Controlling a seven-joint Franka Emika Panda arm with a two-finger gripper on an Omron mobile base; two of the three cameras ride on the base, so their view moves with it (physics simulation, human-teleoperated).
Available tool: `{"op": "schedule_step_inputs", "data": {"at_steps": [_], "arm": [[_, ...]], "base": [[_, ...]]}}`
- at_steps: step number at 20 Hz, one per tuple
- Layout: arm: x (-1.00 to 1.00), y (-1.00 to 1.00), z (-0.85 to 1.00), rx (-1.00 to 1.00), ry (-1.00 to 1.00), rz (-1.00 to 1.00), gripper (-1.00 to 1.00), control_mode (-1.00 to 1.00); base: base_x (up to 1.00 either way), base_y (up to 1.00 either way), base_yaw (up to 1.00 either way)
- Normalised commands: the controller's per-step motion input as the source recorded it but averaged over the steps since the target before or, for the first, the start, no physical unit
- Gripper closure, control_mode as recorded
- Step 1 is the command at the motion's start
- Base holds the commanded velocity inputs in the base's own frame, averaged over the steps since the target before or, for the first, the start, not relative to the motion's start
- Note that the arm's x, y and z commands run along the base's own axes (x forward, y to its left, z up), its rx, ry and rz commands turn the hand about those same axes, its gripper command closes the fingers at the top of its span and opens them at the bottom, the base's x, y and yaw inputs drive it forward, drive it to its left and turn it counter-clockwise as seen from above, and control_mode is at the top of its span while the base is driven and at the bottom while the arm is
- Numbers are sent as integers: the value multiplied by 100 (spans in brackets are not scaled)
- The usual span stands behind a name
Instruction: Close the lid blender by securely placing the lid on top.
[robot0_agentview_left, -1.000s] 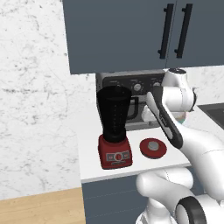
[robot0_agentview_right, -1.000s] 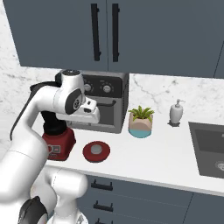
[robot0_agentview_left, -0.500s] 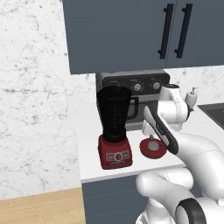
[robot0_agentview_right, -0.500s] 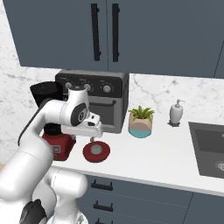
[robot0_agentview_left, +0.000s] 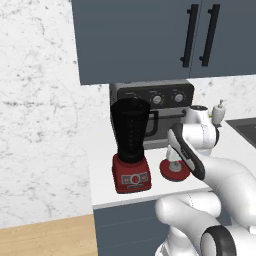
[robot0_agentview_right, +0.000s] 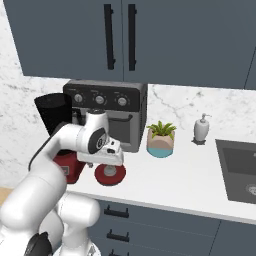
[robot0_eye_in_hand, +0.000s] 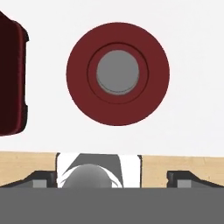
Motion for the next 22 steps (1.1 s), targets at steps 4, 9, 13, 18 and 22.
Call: {"op": "schedule_step_inputs", "data": {"at_steps": [4, 9, 13, 18, 22], "arm": [[0, -20, -24, 0, 0, 0, -100, -100], [3, -10, -22, 0, 0, 0, -100, -100], [10, -1, -19, 0, 0, 0, -100, -100], [15, 0, -20, 0, 0, 0, -100, -100], [21, 0, -20, 0, 0, 0, -100, -100]], "base": [[0, 0, 0], [0, 0, 0], [0, 0, 0], [0, 0, 0], [0, 0, 0]]}}
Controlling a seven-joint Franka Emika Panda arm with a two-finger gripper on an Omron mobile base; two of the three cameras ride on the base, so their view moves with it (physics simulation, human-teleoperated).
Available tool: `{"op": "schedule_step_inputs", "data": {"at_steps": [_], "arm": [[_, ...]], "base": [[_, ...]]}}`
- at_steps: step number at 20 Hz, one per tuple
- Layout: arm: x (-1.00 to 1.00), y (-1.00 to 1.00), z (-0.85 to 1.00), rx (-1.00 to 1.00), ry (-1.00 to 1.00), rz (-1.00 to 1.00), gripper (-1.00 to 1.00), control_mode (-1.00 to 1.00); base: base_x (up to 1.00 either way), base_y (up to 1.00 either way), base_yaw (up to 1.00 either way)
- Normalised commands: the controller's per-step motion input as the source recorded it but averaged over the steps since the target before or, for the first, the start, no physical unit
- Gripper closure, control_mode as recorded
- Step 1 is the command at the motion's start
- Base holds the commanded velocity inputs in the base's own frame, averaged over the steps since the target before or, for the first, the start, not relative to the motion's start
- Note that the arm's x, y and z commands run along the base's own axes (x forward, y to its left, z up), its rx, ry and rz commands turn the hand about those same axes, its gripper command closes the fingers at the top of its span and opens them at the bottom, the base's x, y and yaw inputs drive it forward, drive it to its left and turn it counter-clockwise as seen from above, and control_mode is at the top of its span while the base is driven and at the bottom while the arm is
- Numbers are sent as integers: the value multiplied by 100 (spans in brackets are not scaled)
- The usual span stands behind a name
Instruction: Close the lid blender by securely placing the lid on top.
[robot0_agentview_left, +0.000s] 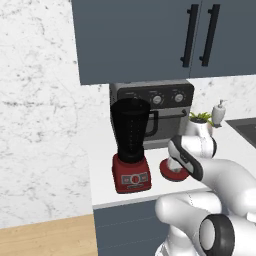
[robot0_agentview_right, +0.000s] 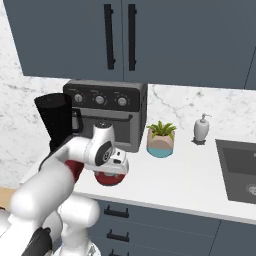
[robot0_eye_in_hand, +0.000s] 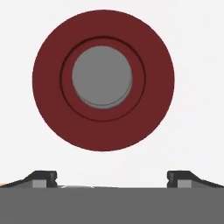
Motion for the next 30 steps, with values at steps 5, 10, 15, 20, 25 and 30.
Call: {"op": "schedule_step_inputs", "data": {"at_steps": [5, 10, 15, 20, 25, 30], "arm": [[26, 0, -18, 0, 0, 0, -100, -100], [27, 0, -14, 0, 0, 0, -100, -100], [26, 0, -14, 0, 0, 0, -100, -100], [26, 6, -15, 0, 0, 0, -100, -100], [20, 3, -17, 0, 0, 0, -100, -100], [16, 0, -19, 0, 0, 0, -100, -100]], "base": [[0, 0, 0], [0, 0, 0], [0, 0, 0], [0, 0, 0], [0, 0, 0], [0, 0, 0]]}}
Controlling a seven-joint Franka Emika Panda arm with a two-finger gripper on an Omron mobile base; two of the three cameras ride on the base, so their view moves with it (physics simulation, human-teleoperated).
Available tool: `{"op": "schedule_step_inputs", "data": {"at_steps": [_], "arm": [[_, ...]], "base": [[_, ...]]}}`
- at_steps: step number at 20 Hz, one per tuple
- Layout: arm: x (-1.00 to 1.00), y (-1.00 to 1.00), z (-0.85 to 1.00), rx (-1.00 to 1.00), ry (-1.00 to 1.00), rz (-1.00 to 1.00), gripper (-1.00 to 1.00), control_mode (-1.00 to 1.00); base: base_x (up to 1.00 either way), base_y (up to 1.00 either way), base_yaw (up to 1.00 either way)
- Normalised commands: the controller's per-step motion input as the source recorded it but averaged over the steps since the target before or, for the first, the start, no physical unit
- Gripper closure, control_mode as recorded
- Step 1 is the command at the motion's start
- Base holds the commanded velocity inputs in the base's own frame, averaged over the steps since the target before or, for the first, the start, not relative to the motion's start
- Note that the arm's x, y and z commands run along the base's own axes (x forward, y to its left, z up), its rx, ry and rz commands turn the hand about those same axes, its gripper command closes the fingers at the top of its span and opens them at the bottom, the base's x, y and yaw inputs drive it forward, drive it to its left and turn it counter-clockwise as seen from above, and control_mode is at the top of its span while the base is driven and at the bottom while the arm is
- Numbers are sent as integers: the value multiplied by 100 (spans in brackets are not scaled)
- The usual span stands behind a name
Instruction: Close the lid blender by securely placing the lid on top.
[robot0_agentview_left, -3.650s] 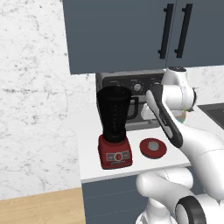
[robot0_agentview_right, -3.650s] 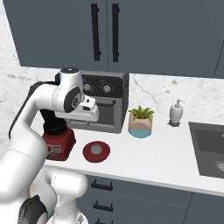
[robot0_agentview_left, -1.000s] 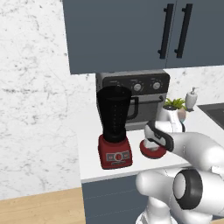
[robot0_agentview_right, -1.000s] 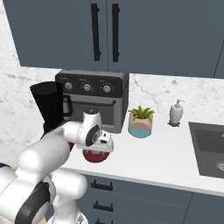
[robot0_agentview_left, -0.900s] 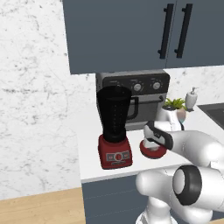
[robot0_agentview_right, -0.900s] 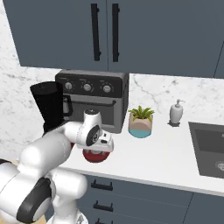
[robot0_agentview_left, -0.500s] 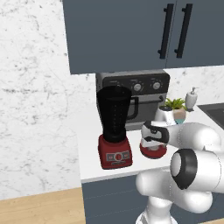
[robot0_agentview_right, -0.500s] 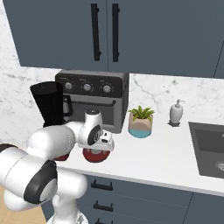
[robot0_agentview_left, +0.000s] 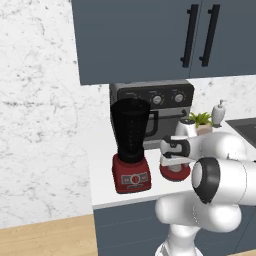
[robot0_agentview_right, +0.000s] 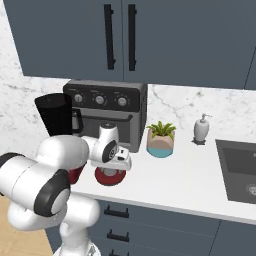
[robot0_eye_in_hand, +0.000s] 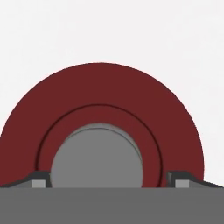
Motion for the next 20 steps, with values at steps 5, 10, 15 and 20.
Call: {"op": "schedule_step_inputs", "data": {"at_steps": [5, 10, 15, 20], "arm": [[1, 0, -38, 0, 0, 0, 100, -100], [0, 0, -24, 0, 0, 0, 100, -100], [0, 0, 0, 0, 0, 0, 100, -100], [-3, 4, -14, 0, 0, 0, 100, -100]], "base": [[0, 0, 0], [0, 0, 0], [0, 0, 0], [0, 0, 0]]}}
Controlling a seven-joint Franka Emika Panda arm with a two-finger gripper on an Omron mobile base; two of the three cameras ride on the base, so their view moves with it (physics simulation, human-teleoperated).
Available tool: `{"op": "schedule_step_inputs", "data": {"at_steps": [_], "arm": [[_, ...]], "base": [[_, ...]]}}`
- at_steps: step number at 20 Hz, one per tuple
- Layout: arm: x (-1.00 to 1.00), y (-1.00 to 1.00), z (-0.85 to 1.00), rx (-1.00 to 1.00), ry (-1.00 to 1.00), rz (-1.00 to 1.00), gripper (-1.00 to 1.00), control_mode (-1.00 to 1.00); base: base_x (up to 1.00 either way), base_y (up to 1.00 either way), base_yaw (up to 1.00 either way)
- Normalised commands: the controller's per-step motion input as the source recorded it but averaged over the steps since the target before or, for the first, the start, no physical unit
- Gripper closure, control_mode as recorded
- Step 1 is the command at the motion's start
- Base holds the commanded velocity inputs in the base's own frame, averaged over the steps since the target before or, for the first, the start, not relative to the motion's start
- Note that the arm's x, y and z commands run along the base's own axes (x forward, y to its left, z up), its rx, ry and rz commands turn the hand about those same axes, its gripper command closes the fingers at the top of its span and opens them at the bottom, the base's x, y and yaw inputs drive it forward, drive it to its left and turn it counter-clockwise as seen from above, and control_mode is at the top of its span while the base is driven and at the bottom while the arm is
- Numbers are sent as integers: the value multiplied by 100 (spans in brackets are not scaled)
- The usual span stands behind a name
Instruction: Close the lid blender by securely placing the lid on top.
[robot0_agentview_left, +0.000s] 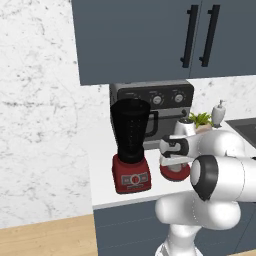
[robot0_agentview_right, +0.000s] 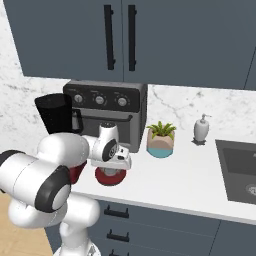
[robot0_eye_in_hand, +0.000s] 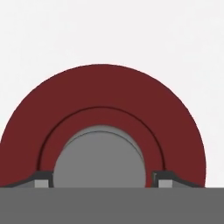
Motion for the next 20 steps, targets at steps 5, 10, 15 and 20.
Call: {"op": "schedule_step_inputs", "data": {"at_steps": [5, 10, 15, 20], "arm": [[-15, 7, -11, 0, 0, 2, 100, -100], [-35, 0, 37, 0, -1, 1, 100, -100], [-45, 0, 88, 0, -12, 0, 100, -100], [-42, 0, 100, 2, -14, 0, 100, -100]], "base": [[0, 0, 0], [0, 0, 0], [0, 0, 0], [0, 0, 0]]}}
